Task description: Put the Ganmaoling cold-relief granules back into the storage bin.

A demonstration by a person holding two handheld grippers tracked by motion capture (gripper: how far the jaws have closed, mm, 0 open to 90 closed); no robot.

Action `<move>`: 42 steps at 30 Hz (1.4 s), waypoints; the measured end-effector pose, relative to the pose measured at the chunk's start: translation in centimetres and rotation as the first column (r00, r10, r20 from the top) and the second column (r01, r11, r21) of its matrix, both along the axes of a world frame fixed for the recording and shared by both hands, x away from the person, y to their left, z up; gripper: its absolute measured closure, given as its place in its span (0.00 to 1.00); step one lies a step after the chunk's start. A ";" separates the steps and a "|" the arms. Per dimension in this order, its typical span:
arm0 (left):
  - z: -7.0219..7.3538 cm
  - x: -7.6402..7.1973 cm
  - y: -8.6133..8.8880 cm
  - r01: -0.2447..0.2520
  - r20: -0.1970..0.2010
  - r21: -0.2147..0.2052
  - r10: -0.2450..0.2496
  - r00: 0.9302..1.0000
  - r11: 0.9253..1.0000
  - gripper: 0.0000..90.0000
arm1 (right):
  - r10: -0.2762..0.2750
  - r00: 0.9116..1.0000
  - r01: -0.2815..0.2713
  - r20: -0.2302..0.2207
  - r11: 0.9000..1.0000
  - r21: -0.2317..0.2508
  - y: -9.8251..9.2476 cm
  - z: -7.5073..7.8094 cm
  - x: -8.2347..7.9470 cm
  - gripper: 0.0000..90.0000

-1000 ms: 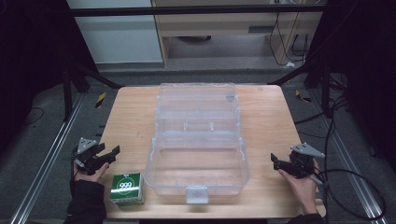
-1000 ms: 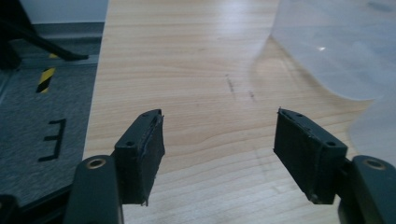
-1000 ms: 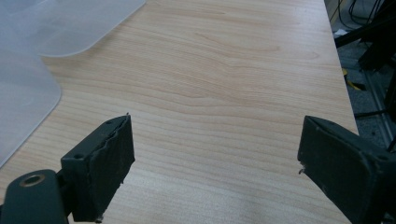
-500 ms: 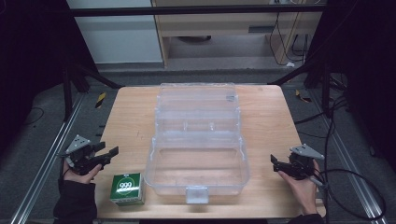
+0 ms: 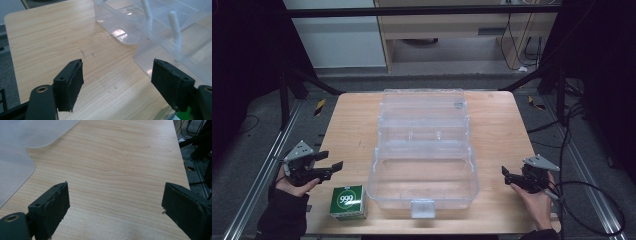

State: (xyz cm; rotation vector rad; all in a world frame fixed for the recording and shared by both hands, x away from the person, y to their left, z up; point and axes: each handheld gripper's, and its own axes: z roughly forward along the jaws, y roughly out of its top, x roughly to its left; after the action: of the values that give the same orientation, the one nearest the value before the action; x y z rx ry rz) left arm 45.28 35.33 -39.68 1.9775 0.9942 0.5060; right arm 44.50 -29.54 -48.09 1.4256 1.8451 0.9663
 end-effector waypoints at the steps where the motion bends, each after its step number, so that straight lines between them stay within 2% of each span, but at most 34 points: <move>1: 0.0 0.0 0.0 0.000 0.000 0.000 0.000 1.000 1.000 0.26 | 0.000 1.000 0.000 0.000 1.000 0.000 0.0 0.0 0.0 0.09; 2: 0.5 -0.2 0.1 0.021 0.000 0.002 -0.021 1.000 1.000 0.25 | 0.002 1.000 -0.002 -0.002 1.000 -0.002 0.0 0.0 0.0 0.08; 4: 0.7 -0.2 0.2 0.030 -0.004 0.007 -0.030 1.000 1.000 0.25 | 0.001 1.000 -0.001 -0.003 1.000 -0.005 0.0 0.0 0.0 0.08; 5: 1.2 -0.4 0.4 0.054 -0.009 0.018 -0.054 0.999 0.998 0.24 | 0.000 1.000 0.000 -0.004 1.000 -0.007 0.0 -0.1 0.0 0.08; 13: 2.6 -1.0 0.8 0.112 -0.011 0.049 -0.111 0.994 0.993 0.20 | 0.007 1.000 -0.007 -0.004 1.000 -0.024 0.1 -0.1 0.0 0.08; 16: 2.9 -1.1 0.8 0.139 -0.019 0.064 -0.138 0.990 0.988 0.19 | 0.010 1.000 -0.010 -0.005 1.000 -0.025 0.1 -0.1 0.0 0.08; 19: 2.8 -1.2 0.6 0.178 -0.038 0.093 -0.175 0.984 0.980 0.19 | 0.011 1.000 -0.011 -0.005 0.999 -0.032 0.1 -0.1 0.0 0.07; 20: 2.8 -1.2 0.6 0.178 -0.038 0.093 -0.175 0.984 0.980 0.18 | 0.010 1.000 -0.011 -0.006 0.999 -0.032 0.1 -0.1 0.0 0.07; 21: 2.7 -1.2 0.4 0.198 -0.051 0.111 -0.193 0.980 0.974 0.18 | 0.012 1.000 -0.012 -0.004 0.999 -0.032 0.1 -0.1 0.0 0.07; 22: 2.7 -1.2 0.4 0.198 -0.051 0.111 -0.193 0.980 0.974 0.17 | 0.012 1.000 -0.012 -0.004 0.999 -0.032 0.1 -0.1 0.0 0.07; 23: 2.6 -1.3 0.2 0.221 -0.061 0.126 -0.215 0.975 0.967 0.17 | 0.012 1.000 -0.012 -0.004 0.999 -0.030 0.1 -0.1 0.0 0.07; 24: 2.6 -1.3 0.2 0.221 -0.061 0.126 -0.215 0.975 0.967 0.18 | 0.011 1.000 -0.012 -0.003 0.999 -0.030 0.1 -0.1 0.0 0.07; 27: 2.5 -1.5 0.0 0.256 -0.079 0.144 -0.247 0.966 0.956 0.18 | 0.013 1.000 -0.013 -0.004 0.999 -0.034 0.1 -0.1 0.0 0.07; 28: 2.4 -1.6 -0.2 0.280 -0.091 0.158 -0.268 0.959 0.947 0.18 | 0.013 1.000 -0.013 -0.006 0.999 -0.032 0.1 -0.1 0.0 0.07; 29: 2.4 -1.6 -0.2 0.280 -0.091 0.158 -0.268 0.959 0.947 0.17 | 0.013 1.000 -0.013 -0.006 0.999 -0.032 0.1 -0.1 0.0 0.07; 30: 2.4 -1.7 -0.3 0.302 -0.100 0.177 -0.288 0.952 0.937 0.17 | 0.014 1.000 -0.014 -0.008 0.999 -0.034 0.2 -0.2 0.0 0.07; 31: 2.4 -1.7 -0.4 0.317 -0.107 0.181 -0.301 0.948 0.931 0.17 | 0.016 1.000 -0.016 -0.007 0.999 -0.036 0.2 -0.2 0.0 0.07; 32: 2.4 -1.7 -0.4 0.317 -0.107 0.181 -0.301 0.948 0.931 0.17 | 0.015 1.000 -0.015 -0.008 0.999 -0.038 0.2 -0.2 0.0 0.07; 33: 2.4 -1.8 -0.5 0.330 -0.112 0.184 -0.313 0.943 0.926 0.17 | 0.015 1.000 -0.015 -0.008 0.999 -0.038 0.2 -0.2 0.0 0.07; 34: 2.4 -1.9 -0.5 0.343 -0.118 0.191 -0.325 0.938 0.920 0.17 | 0.016 1.000 -0.016 -0.011 0.999 -0.036 0.2 -0.2 0.0 0.06; 35: 2.3 -2.0 -0.7 0.365 -0.128 0.209 -0.345 0.930 0.907 0.16 | 0.016 1.000 -0.016 -0.012 0.999 -0.040 0.2 -0.3 0.1 0.06; 36: 2.3 -2.0 -0.7 0.365 -0.128 0.209 -0.345 0.930 0.907 0.16 | 0.017 1.000 -0.017 -0.012 0.999 -0.040 0.2 -0.3 0.1 0.06; 38: 2.3 -2.1 -0.9 0.389 -0.142 0.217 -0.365 0.920 0.895 0.15 | 0.016 1.000 -0.017 -0.012 0.999 -0.040 0.2 -0.3 0.1 0.06; 39: 2.3 -2.1 -1.2 0.411 -0.156 0.218 -0.384 0.910 0.885 0.15 | 0.017 1.000 -0.017 -0.013 0.999 -0.038 0.2 -0.3 0.1 0.06; 40: 2.3 -2.1 -1.2 0.411 -0.156 0.218 -0.384 0.910 0.885 0.15 | 0.017 1.000 -0.017 -0.013 0.999 -0.038 0.2 -0.3 0.1 0.06; 41: 2.4 -2.1 -1.3 0.421 -0.161 0.224 -0.393 0.905 0.879 0.15 | 0.017 1.000 -0.018 -0.014 0.999 -0.041 0.1 -0.3 0.1 0.06; 42: 2.4 -2.1 -1.5 0.436 -0.169 0.237 -0.405 0.899 0.868 0.14 | 0.019 1.000 -0.020 -0.015 0.999 -0.043 0.1 -0.3 0.1 0.06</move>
State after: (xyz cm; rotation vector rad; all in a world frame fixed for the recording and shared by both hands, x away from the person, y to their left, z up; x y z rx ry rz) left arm 43.13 33.81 -37.27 2.4087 0.5458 0.2936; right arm 44.60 -29.41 -48.43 1.3952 1.8825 0.9226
